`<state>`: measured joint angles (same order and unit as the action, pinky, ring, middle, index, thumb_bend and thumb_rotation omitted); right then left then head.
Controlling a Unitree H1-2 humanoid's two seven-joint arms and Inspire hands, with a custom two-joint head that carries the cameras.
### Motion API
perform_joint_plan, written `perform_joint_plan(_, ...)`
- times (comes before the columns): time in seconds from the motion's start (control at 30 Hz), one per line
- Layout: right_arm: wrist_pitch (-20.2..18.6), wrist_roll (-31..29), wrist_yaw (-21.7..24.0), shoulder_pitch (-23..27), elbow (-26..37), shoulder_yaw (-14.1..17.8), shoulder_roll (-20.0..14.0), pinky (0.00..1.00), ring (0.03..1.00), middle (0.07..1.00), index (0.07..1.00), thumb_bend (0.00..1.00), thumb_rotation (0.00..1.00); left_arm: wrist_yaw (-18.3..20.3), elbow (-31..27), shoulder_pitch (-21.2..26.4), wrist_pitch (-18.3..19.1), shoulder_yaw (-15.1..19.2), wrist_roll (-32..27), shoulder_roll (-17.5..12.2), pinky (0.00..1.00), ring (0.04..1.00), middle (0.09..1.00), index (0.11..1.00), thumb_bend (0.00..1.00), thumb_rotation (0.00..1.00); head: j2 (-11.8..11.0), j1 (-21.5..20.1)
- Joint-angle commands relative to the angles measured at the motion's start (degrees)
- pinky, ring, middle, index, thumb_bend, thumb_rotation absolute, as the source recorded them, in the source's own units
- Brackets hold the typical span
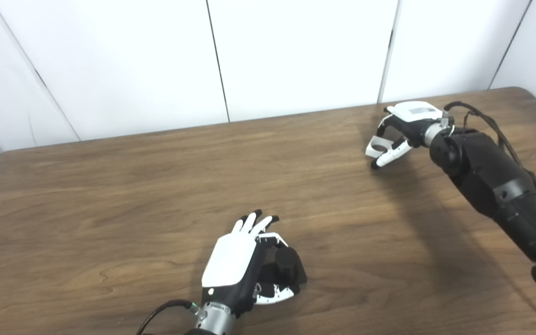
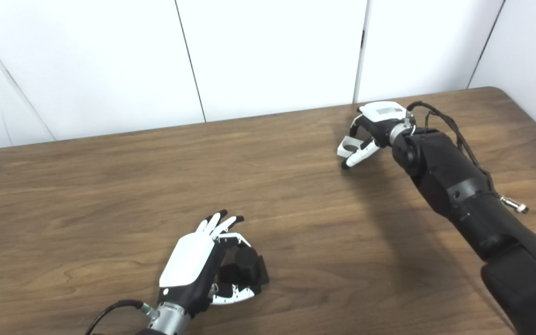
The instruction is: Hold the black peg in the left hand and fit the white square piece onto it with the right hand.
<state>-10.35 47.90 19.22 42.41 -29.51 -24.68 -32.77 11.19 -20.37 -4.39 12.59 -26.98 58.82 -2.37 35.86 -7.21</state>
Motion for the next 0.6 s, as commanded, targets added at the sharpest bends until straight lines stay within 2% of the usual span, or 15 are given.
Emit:
perform_joint_plan(0.0,-0.1,-0.41,-0.13,3.25,0.71,1.0,-1.04,1.0,1.0,1.0,0.726,0.84,0.5,0.46,-0.12,0.01,0.38,0.04,1.36,-0.07,1.0,1.0,0.922,0.489,0.52,0.07,0.05,-0.05)
perform_joint_plan(0.57,0.57,0.0,-0.19,3.45,-0.27,0.61,-1.48,1.0,1.0,0.982,0.661,0.81,0.46,-0.21,0.33,0.05,0.37,-0.11,1.23,0.59,1.0,1.0,0.922,0.489,0.52,0.07,0.17,-0.12)
